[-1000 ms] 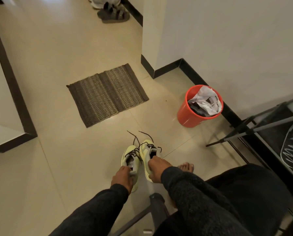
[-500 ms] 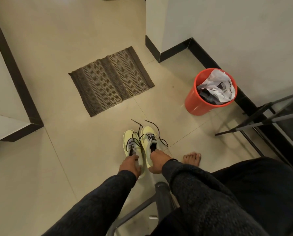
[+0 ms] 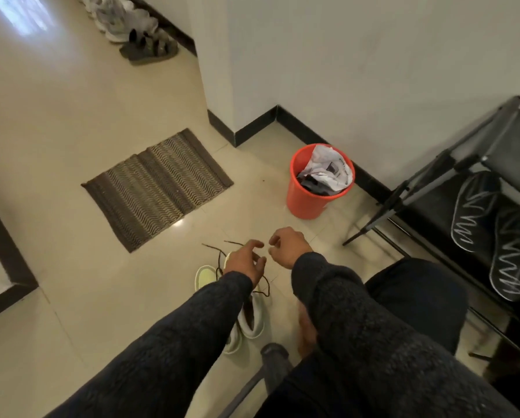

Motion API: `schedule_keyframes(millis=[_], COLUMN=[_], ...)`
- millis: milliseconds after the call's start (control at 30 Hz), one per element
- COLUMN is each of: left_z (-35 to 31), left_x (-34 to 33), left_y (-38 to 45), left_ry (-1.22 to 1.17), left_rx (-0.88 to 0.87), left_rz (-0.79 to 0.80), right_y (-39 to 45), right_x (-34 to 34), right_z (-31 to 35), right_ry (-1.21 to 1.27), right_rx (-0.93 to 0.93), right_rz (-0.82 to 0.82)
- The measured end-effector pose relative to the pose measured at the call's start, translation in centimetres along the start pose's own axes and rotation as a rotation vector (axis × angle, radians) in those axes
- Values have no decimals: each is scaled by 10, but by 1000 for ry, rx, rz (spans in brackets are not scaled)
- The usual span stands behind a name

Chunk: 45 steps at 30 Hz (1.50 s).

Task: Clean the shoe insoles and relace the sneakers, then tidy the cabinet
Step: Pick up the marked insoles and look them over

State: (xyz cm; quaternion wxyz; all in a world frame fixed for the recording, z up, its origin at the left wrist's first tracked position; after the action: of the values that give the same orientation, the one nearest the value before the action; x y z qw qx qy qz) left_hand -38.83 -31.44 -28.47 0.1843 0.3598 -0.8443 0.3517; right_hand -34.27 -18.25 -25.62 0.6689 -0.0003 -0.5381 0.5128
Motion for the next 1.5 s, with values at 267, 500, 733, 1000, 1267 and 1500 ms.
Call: schedule_keyframes(millis=[267, 500, 733, 1000, 1267, 1500], left_z=[-140, -258, -326, -309, -313, -331], left_x=[-5, -87, -199, -316, -414, -468], left_y=[-6, -45, -108, -155, -150, -156], left_ry=[-92, -215, -339, -225, -295, -464], left_rx=[-356, -614, -564, 10, 281, 351], left_rz=[-71, 125, 486, 872, 855, 853], right_y=[-62, -147, -229, -281, -272, -252], right_x=[138, 196, 177, 129, 104, 107], right_z=[-43, -155, -294, -416, -505, -550], right_ry=[199, 380, 829, 1336, 1748, 2054], right_rx=[-3, -168, -495, -784, -848, -775], right_rz=[-413, -670, -851, -1020, -1063, -1093])
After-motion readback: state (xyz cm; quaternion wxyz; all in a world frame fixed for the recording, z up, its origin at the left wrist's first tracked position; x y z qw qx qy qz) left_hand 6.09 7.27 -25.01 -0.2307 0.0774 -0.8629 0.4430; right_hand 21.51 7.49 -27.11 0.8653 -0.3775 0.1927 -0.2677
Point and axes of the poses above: each hand's wrist, its own y-axis towards the middle knuckle, its own x-axis out of the back of the hand, z = x × y, the point moved 3 cm from there along y, towards the middle knuckle, and after that the axes turned 3 degrees about -y, right-handed, at the moved point
